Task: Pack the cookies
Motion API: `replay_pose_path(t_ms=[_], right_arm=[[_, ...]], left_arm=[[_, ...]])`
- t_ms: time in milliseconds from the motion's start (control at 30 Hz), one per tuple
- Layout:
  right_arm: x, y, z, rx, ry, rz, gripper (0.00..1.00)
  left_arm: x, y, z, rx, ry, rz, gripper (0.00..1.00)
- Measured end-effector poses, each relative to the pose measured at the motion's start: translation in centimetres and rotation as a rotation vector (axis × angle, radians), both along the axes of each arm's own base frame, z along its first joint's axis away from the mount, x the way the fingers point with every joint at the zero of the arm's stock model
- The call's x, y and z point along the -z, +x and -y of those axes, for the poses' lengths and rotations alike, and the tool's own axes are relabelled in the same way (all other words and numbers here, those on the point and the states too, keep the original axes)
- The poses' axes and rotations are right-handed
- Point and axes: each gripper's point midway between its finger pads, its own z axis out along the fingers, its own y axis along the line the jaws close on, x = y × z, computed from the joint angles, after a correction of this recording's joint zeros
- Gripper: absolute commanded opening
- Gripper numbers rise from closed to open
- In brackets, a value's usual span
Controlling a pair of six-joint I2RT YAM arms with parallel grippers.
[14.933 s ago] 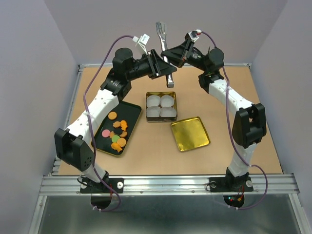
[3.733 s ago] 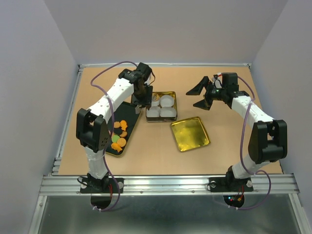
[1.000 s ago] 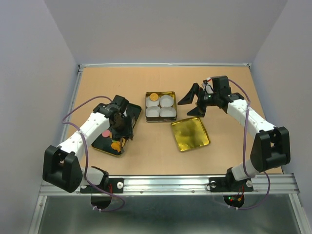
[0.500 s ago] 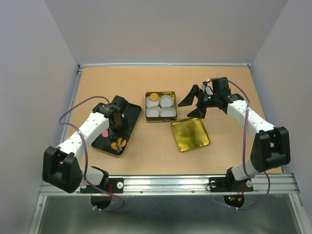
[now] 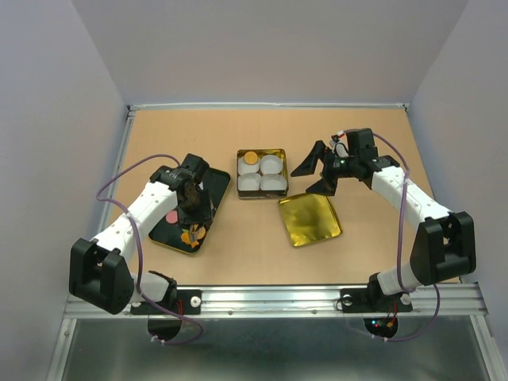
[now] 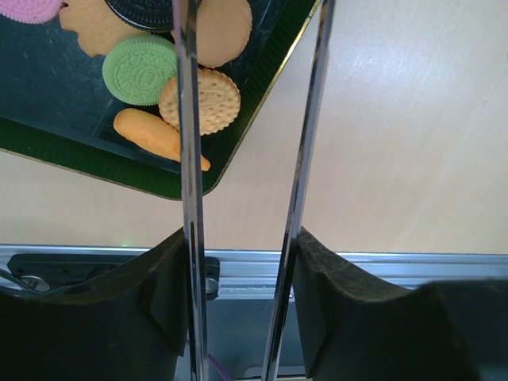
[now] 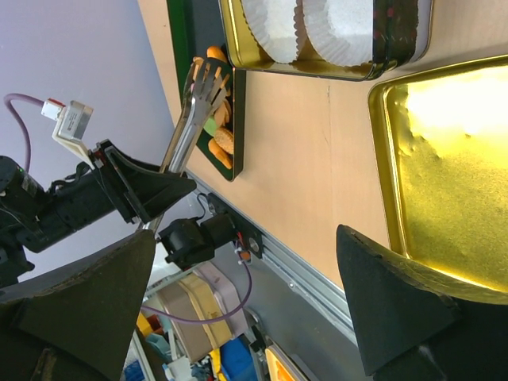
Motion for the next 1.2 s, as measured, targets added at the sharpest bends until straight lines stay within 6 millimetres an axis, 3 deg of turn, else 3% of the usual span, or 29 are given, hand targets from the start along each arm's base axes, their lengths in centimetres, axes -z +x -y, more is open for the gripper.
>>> replay_pose_path(t_ms=[600,867,1200], right_arm=[[0.0,-0.1,0.0,-0.002,-0.003,-0.001,1.0],[0.1,-0.1,0.1,-0.006,-0.006,0.003,1.0],[0.0,-0.2,0.2,-0.007,-0.015,0.018,1.0]], left_arm=[[0.4,0.0,0.3,0.015,-0.004,-0.029,0.4],[-1.6,2.2,0.9,0.021,-0.003,0.015,0.23],[-4.4,5.2,2.1,0.032,-0.018,0.068,0.14]])
